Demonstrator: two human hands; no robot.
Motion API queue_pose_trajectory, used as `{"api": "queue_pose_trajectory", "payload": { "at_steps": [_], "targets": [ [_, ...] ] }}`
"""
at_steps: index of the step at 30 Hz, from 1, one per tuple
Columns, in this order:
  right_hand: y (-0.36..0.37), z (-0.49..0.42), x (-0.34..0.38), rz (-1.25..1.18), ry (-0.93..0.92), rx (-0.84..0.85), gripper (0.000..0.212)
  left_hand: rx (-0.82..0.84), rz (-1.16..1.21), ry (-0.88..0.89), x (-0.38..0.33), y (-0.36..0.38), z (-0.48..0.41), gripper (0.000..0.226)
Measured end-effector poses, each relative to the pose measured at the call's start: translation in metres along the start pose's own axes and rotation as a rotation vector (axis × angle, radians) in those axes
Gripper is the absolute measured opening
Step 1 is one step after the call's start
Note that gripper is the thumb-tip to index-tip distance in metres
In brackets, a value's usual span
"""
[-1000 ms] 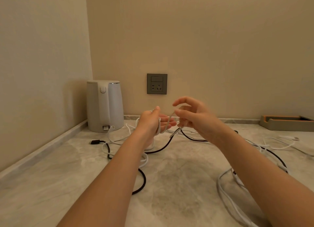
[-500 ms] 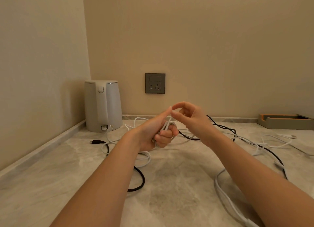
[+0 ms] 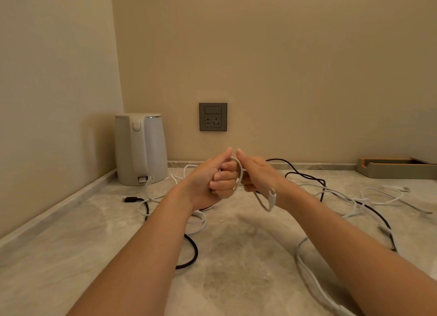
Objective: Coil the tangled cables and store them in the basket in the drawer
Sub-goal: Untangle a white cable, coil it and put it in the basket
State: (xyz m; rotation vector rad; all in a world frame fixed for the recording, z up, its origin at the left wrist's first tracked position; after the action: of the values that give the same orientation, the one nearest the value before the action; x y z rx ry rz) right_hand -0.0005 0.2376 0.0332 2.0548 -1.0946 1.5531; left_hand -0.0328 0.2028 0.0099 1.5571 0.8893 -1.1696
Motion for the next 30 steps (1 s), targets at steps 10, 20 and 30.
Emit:
{"api": "queue_pose_trajectory", "payload": {
  "at_steps": [10, 20, 30],
  "targets": [
    [-0.011, 0.0, 0.016, 0.235, -0.242, -0.153, 0.04, -0.354, 0.042, 0.048, 0.001, -0.021, -0.004, 0.059],
    [-0.02, 0.006, 0.022, 0.32, -0.316, -0.373, 0.047, -0.887, -0.521, 0.312, -0.027, -0.055, 0.017, 0.055],
    [-0.046, 0.021, 0.014, 0.17, -0.317, -0.664, 0.055, -0.868, -0.821, 0.324, -0.024, -0.031, 0.009, 0.049]
  ]
}}
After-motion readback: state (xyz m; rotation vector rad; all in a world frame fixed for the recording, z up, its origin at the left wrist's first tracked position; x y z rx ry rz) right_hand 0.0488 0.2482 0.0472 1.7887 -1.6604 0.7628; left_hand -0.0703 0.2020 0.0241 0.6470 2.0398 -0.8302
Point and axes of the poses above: each hand's wrist, its own z-axis away from the middle knuckle, its own y-axis out of the palm, x = y × z, the point moved 10 cm from there along -z, towards the middle knuckle, and after that the axes turned 10 degrees about -z, right-handed, at the moved point
